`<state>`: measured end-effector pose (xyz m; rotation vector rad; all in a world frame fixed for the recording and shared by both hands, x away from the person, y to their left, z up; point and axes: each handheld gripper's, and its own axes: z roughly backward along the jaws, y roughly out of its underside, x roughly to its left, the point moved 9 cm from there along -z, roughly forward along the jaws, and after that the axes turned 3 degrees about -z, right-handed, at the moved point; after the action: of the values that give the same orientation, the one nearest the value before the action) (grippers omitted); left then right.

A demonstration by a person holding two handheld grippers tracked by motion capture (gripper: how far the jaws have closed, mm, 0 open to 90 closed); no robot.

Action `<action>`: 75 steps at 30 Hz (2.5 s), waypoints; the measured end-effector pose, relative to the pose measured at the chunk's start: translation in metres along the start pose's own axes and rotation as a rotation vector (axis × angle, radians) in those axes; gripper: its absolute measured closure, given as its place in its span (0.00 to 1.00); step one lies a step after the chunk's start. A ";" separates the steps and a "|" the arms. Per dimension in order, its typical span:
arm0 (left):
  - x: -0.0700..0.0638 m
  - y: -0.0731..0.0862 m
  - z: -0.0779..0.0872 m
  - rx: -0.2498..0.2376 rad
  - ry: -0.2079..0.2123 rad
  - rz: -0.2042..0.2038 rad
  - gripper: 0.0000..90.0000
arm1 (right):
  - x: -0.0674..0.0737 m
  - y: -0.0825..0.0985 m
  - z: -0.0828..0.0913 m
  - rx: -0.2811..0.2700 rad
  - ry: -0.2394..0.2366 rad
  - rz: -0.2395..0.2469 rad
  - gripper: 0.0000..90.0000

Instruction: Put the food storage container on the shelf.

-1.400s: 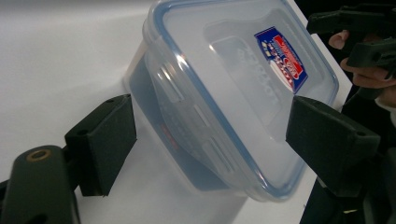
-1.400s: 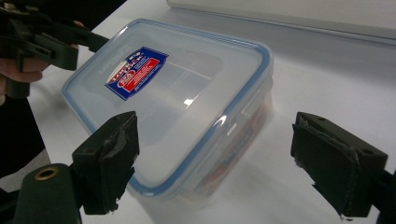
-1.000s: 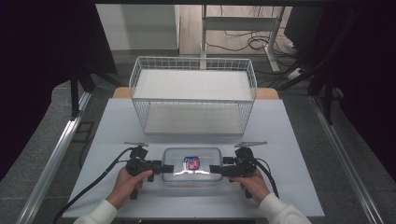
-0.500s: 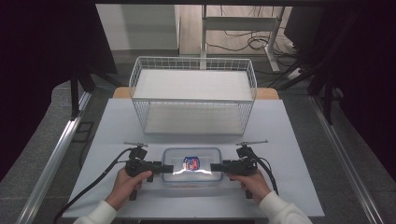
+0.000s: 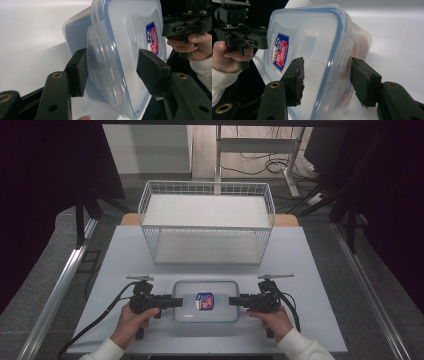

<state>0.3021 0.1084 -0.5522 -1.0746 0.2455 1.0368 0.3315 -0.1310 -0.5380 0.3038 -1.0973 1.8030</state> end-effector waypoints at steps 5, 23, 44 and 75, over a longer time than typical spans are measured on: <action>-0.005 0.004 0.004 -0.003 -0.013 -0.025 0.50 | 0.003 0.001 0.001 -0.005 0.005 -0.009 0.53; -0.011 0.002 0.008 -0.010 -0.040 -0.067 0.54 | 0.009 0.000 0.005 -0.024 0.030 0.031 0.53; -0.007 -0.019 0.008 -0.035 -0.034 -0.093 0.54 | 0.011 -0.019 0.011 -0.071 0.037 0.068 0.54; 0.058 -0.103 -0.014 -0.055 -0.005 -0.085 0.54 | -0.031 -0.106 -0.022 -0.115 0.057 0.081 0.54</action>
<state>0.4191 0.1218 -0.5332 -1.1231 0.1668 0.9750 0.4401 -0.1196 -0.5120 0.1399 -1.1825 1.7994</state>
